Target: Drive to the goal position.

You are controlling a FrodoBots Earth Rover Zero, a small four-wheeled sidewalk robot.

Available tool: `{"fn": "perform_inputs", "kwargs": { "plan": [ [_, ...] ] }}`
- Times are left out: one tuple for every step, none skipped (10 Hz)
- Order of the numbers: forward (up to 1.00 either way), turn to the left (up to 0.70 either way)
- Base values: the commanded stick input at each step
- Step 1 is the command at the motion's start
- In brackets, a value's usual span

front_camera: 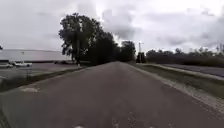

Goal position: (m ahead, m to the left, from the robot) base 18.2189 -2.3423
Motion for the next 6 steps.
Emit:
{"fn": "perform_inputs", "kwargs": {
  "plan": [
    [1.00,0.01],
    [1.00,0.01],
    [1.00,0.01],
    [1.00,0.01],
    [1.00,0.01],
    [1.00,0.01]
  ]
}}
